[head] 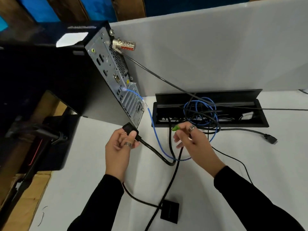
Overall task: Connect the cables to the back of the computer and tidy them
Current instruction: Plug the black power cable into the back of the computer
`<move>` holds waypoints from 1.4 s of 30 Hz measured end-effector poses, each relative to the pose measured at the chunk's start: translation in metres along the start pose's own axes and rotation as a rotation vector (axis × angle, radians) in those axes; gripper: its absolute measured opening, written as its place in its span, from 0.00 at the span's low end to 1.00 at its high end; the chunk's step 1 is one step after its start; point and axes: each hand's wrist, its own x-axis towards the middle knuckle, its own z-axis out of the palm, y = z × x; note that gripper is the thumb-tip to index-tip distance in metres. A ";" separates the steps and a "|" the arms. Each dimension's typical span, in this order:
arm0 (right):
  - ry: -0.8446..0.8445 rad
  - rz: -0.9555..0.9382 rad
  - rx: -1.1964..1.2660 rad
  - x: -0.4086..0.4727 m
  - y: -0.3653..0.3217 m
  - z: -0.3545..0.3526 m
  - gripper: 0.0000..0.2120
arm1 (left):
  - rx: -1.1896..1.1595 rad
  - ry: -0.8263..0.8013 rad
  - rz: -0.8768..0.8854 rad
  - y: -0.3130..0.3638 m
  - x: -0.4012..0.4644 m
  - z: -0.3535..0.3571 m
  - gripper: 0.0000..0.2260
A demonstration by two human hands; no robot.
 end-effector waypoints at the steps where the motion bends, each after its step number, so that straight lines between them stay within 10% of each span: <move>1: -0.009 -0.001 -0.029 0.008 0.001 0.001 0.08 | -0.009 0.008 -0.010 -0.001 0.005 0.002 0.10; 34: -0.352 0.683 0.564 0.088 0.007 0.024 0.13 | 0.134 0.122 -0.207 -0.022 0.070 0.072 0.02; 42: -0.228 0.394 0.141 0.104 0.003 0.022 0.14 | 0.774 -0.151 0.174 0.026 0.065 0.039 0.08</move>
